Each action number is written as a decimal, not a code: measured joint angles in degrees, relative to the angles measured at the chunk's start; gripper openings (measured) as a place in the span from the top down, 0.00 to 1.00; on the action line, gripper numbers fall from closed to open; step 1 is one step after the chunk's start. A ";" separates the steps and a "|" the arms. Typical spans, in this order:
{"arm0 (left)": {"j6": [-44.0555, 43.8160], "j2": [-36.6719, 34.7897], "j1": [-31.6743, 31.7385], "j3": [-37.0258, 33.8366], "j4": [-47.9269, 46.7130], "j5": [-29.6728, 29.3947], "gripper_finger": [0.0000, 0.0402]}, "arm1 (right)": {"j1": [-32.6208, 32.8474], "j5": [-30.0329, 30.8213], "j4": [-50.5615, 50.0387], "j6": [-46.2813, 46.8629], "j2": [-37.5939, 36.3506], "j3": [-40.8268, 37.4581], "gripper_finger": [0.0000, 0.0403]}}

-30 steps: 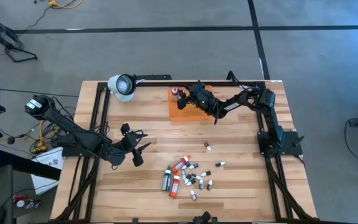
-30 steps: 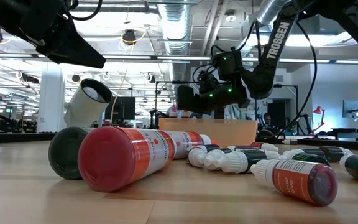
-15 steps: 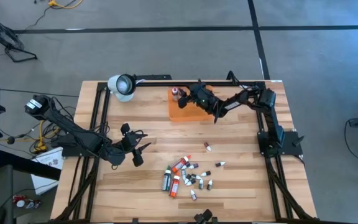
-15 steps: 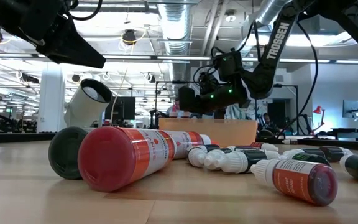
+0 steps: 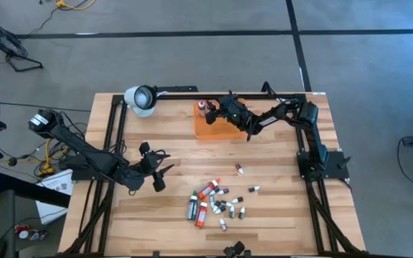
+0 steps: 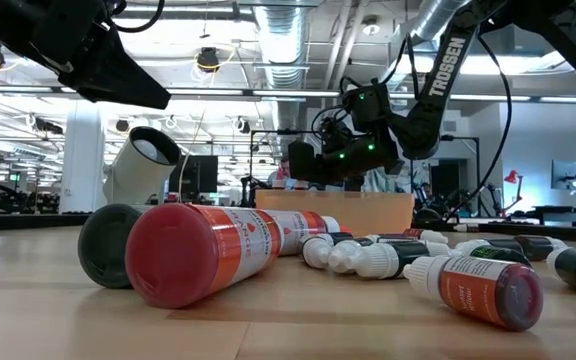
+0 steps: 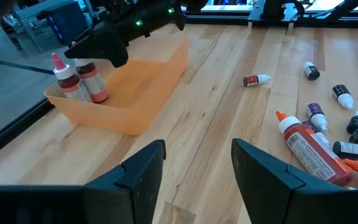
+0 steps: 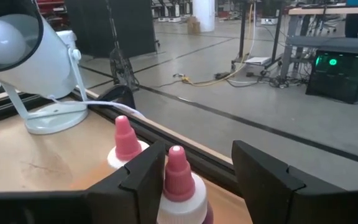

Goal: Pick & Place food coloring
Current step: Put the large pink food coloring bottle into the orange bin, then put the large orange food coloring bottle into the orange bin

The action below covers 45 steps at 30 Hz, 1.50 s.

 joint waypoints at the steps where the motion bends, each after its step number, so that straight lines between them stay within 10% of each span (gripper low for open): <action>1: 0.00 -0.02 0.00 0.00 0.00 0.00 0.54 | 0.00 0.00 0.03 0.00 0.00 0.00 0.56; 28: 0.00 -0.02 0.00 0.00 -0.02 0.42 0.54 | 1.80 0.21 -4.25 -9.68 -11.60 2.89 0.52; 45: -1.28 0.00 0.02 0.00 -0.03 10.89 0.54 | 17.62 -18.96 -63.47 -18.44 -35.15 2.95 0.54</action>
